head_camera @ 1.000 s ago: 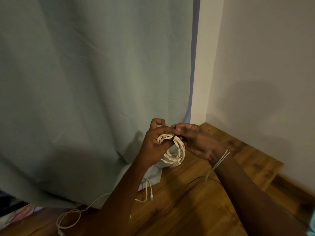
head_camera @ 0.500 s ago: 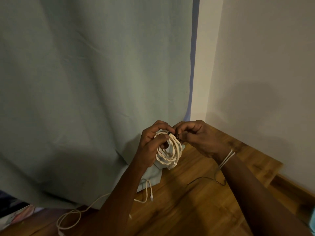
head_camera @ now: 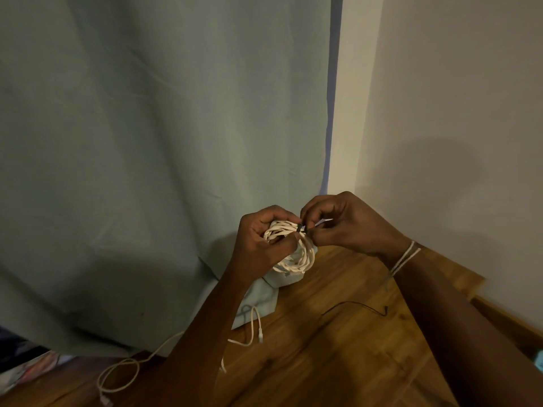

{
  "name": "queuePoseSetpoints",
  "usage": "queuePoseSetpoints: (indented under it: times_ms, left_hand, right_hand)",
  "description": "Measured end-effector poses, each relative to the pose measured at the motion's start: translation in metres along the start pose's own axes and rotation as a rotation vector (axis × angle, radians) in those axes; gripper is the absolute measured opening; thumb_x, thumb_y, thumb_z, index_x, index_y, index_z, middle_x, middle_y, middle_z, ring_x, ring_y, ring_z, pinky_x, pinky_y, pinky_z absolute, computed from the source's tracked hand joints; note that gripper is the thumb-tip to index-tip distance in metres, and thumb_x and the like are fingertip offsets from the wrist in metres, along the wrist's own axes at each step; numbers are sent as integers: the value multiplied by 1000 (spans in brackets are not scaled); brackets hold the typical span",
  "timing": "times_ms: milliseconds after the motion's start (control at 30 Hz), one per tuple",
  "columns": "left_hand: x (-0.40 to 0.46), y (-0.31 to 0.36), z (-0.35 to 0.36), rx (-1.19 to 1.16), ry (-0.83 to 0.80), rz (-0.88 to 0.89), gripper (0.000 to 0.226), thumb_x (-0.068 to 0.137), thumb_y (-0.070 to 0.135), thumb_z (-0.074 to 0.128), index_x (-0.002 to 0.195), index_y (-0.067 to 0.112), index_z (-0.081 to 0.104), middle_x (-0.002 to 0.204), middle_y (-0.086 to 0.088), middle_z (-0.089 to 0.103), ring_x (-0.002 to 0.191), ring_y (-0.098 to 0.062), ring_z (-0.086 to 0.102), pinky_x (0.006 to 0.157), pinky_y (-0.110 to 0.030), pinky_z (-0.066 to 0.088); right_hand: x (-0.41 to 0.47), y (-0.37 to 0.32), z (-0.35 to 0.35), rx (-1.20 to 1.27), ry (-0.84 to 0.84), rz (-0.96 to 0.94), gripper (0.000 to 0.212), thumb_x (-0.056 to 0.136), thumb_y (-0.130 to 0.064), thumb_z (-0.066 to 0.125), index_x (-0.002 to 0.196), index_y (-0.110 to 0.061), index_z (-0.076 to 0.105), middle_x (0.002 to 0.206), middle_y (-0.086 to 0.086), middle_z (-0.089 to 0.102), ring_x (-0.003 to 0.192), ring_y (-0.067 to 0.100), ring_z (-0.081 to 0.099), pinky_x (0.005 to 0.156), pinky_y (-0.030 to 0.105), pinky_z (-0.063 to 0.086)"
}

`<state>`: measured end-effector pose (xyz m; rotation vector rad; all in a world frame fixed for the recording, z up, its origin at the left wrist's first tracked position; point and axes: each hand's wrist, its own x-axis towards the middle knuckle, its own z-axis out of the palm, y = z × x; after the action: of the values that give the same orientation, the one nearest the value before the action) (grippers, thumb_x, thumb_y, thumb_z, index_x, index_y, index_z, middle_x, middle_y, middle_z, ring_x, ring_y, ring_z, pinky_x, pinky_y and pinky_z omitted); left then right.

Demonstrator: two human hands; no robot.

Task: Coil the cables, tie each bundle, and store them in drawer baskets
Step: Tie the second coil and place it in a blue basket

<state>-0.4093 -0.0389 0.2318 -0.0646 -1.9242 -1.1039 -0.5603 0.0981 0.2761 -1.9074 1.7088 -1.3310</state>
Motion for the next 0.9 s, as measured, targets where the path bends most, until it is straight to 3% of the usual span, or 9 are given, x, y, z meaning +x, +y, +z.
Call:
queuePoseSetpoints:
  times_ms: [167,400,700,900]
  left_hand:
    - [2,4,1,9,-22,71,26,75,18,75,95,3,70,89,-4,71,80,-23,70,71,-32,59]
    - [5,-4,1,37,-2,75,32,77,17,78,98,-5,70,92,-13,72,84,-28,71,74,-42,61]
    - [10,-2,5,82,-27,95,28,76,10,80,99,-4,71,93,-9,71,85,-22,70,75,-32,59]
    - [12,-2,6,133,-44,114,29,75,10,82,100,-2,71,95,-9,71,86,-20,69,76,-30,59]
  right_hand:
    - [-2,-6,0,-88,81,14,10,74,3,79,80,-2,75,88,5,73,81,17,69,76,36,61]
    - [-4,-15,-2,-141,79,-30,16,70,3,81,76,-9,73,90,2,72,84,14,69,73,28,61]
    - [-5,-11,-10,-162,72,-38,13,76,3,78,88,-2,76,93,4,72,86,13,68,76,23,59]
    - [-6,-8,-17,-158,54,-20,12,83,-4,76,94,-10,77,95,0,74,88,13,69,80,22,59]
